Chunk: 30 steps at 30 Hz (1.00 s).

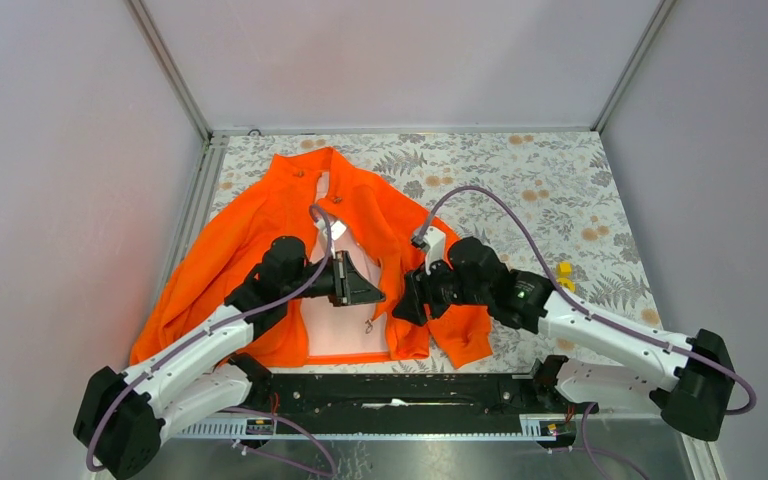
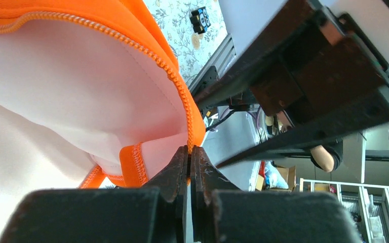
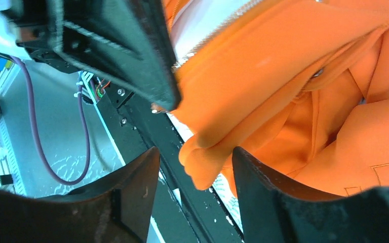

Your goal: Zip up the jacket

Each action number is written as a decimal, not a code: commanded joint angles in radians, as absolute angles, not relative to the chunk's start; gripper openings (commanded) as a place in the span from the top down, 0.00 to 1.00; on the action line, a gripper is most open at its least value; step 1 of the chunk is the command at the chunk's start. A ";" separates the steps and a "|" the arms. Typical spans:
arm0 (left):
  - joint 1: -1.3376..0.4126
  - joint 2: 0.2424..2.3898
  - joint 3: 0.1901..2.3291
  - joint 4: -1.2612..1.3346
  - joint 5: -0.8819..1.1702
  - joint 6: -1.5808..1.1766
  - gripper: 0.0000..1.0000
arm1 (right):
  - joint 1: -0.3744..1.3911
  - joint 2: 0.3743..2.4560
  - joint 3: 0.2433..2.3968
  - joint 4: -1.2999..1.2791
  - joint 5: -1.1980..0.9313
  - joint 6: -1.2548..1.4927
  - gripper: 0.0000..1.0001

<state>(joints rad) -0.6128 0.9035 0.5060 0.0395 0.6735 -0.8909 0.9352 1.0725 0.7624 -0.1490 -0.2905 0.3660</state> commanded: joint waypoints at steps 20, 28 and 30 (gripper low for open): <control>-0.545 0.908 0.483 0.291 0.916 -1.031 1.00 | 1.011 1.047 0.618 0.270 -0.294 0.546 0.23; -0.545 0.914 0.455 0.379 0.959 -1.074 1.00 | 0.931 1.054 0.497 0.538 -0.451 0.558 0.18; -0.545 0.917 0.445 0.415 0.970 -1.093 1.00 | 0.913 1.074 0.474 0.613 -0.500 0.563 0.17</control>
